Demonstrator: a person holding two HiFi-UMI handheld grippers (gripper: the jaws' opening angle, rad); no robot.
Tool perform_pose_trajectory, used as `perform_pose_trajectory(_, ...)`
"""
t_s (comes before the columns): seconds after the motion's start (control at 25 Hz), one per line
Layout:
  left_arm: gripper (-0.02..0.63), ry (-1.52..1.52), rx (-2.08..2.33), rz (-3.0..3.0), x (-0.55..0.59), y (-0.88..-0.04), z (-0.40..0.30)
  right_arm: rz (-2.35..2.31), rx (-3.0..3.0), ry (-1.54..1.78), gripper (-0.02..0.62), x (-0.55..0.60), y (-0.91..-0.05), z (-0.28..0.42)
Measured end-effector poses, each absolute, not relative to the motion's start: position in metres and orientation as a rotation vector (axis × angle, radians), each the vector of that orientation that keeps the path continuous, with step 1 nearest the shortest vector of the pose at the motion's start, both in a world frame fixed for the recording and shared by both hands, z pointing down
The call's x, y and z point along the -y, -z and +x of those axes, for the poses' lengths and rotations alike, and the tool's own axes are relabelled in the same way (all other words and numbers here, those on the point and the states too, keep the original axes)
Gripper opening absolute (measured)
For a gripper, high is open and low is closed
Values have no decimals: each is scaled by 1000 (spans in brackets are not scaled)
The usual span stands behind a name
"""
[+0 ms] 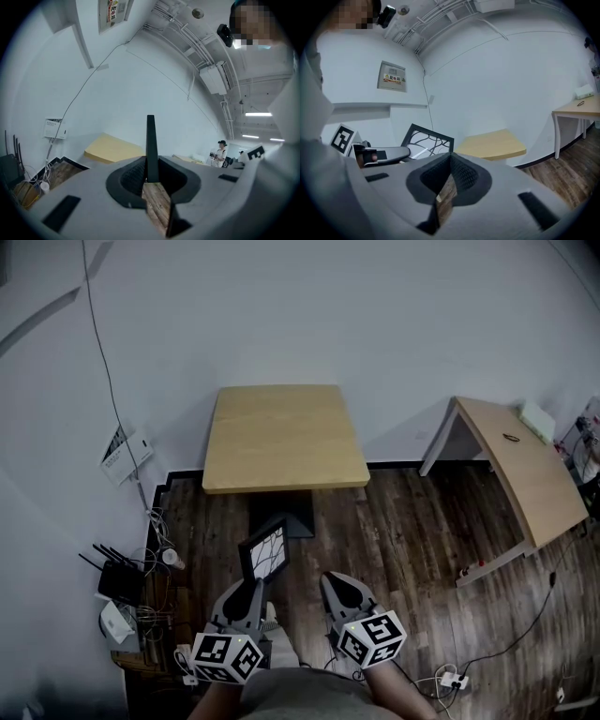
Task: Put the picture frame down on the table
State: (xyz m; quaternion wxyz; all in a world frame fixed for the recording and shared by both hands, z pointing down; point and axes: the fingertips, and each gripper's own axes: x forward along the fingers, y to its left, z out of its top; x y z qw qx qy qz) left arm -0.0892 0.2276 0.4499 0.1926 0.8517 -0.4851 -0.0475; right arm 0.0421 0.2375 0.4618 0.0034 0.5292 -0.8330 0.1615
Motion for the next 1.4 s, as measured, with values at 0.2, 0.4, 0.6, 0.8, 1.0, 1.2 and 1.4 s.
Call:
perform_pose_trajectory(0.2, 60, 150, 1364, 2400, -176, -447, -92, 1651, 2612, -467, 0, -188, -454, 38)
perform_pose_trajectory(0.4, 60, 151, 1353, 2398, -133, -447, -101, 1665, 2604, -455, 0, -140, -450, 31)
perform_pose_trajectory(0.6, 60, 137, 1351, 2407, -88, -443, -117, 1675, 2605, -438, 0, -97, -442, 18)
perform_pose_trajectory(0.8, 60, 135, 1342, 2408, -44, -443, -130, 1693, 2595, -443, 0, -56, -442, 8)
perform_pose_trajectory(1.0, 60, 132, 1314, 2412, -6, -447, -134, 1722, 2576, -442, 0, -19, -445, 6)
perform_pose_trajectory(1.2, 60, 132, 1303, 2419, 26, -450, -140, 1719, 2570, -431, 0, 15, -446, -3)
perform_pose_trajectory(1.4, 60, 123, 1285, 2413, 50, -458, -144, 1711, 2571, -430, 0, 43, -450, -11)
